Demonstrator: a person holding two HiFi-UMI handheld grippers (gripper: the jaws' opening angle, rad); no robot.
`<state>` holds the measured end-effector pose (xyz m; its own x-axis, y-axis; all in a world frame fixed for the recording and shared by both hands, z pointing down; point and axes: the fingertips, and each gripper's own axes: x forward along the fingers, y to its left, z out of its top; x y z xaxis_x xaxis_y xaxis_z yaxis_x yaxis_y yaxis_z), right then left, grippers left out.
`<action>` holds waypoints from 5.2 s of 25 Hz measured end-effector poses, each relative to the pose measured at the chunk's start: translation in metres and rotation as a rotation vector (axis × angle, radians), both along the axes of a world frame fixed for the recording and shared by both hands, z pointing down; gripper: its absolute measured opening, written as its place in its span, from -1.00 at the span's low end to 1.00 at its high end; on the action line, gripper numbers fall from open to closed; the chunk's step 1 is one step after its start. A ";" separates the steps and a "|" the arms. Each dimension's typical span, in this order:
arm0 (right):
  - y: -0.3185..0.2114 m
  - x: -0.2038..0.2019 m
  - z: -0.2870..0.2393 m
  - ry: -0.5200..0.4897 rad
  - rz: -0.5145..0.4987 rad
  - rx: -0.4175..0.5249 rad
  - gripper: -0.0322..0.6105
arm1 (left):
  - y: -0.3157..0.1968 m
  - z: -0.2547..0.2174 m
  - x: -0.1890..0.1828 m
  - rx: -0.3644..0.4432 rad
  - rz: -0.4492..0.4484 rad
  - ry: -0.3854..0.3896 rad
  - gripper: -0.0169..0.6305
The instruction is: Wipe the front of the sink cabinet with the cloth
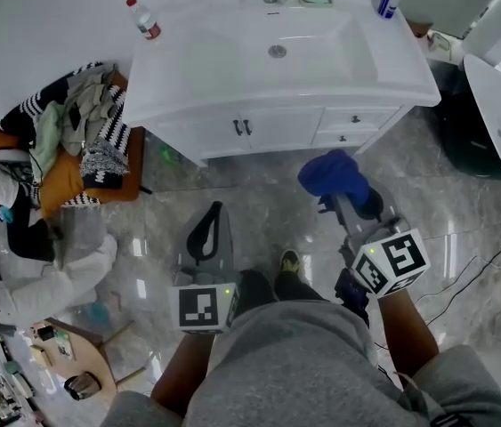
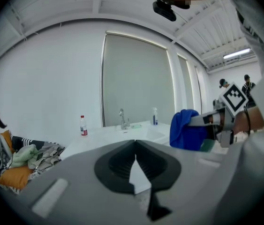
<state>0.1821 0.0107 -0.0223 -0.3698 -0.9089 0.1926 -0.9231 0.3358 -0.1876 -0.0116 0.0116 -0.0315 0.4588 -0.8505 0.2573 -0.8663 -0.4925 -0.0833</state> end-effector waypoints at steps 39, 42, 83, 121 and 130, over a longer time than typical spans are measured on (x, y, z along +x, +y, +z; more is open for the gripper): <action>-0.161 0.017 0.292 0.130 0.211 -0.055 -0.72 | -0.156 0.319 -0.071 -0.039 -0.062 0.034 -0.91; -0.184 0.030 0.320 0.150 0.231 -0.002 -0.72 | -0.180 0.372 -0.070 0.005 -0.065 0.046 -0.91; -0.293 -0.051 0.369 0.092 0.440 0.268 -0.72 | -0.256 0.593 -0.099 0.191 -0.117 0.040 -0.91; -0.356 -0.405 0.394 0.177 -0.183 0.189 -0.72 | -0.239 0.586 -0.198 0.165 -0.355 0.109 -0.91; -0.350 -0.322 0.412 0.209 -0.042 0.161 -0.72 | -0.250 0.593 -0.174 0.162 -0.299 0.105 -0.91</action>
